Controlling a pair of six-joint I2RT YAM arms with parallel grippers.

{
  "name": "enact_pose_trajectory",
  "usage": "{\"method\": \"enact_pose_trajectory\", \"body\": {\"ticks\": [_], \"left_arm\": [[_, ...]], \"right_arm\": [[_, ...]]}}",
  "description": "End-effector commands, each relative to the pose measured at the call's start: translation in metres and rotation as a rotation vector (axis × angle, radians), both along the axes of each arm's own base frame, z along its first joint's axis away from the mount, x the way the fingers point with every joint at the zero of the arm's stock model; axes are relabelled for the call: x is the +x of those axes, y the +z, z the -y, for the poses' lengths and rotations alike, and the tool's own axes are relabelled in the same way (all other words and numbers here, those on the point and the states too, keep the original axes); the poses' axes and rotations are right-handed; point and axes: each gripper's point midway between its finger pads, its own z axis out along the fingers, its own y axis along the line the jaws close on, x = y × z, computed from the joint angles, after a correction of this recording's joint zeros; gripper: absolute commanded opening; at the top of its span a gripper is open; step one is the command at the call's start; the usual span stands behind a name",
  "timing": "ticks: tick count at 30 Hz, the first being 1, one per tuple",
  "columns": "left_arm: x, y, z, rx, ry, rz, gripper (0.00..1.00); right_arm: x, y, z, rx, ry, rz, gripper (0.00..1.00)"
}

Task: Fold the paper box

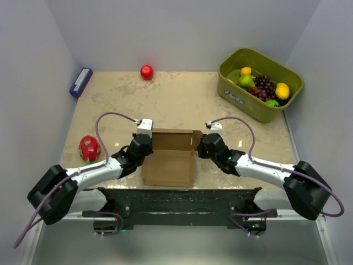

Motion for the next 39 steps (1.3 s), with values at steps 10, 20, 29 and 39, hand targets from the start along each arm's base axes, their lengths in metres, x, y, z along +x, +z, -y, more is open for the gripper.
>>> {"method": "enact_pose_trajectory", "body": {"ticks": [10, 20, 29, 39], "left_arm": [[0.002, 0.013, 0.000, -0.060, 0.032, 0.056, 0.00], [0.002, 0.012, 0.004, -0.073, 0.023, 0.049, 0.00], [0.001, 0.012, 0.010, -0.084, 0.011, 0.048, 0.00], [0.001, 0.009, 0.012, -0.081, 0.013, 0.040, 0.00]], "right_arm": [[0.014, -0.018, -0.003, 0.003, -0.050, 0.023, 0.09], [0.016, -0.009, -0.025, 0.065, 0.041, 0.062, 0.07], [0.010, -0.019, -0.042, 0.078, 0.101, 0.037, 0.03], [0.002, -0.049, -0.039, 0.005, 0.044, -0.034, 0.00]]}}
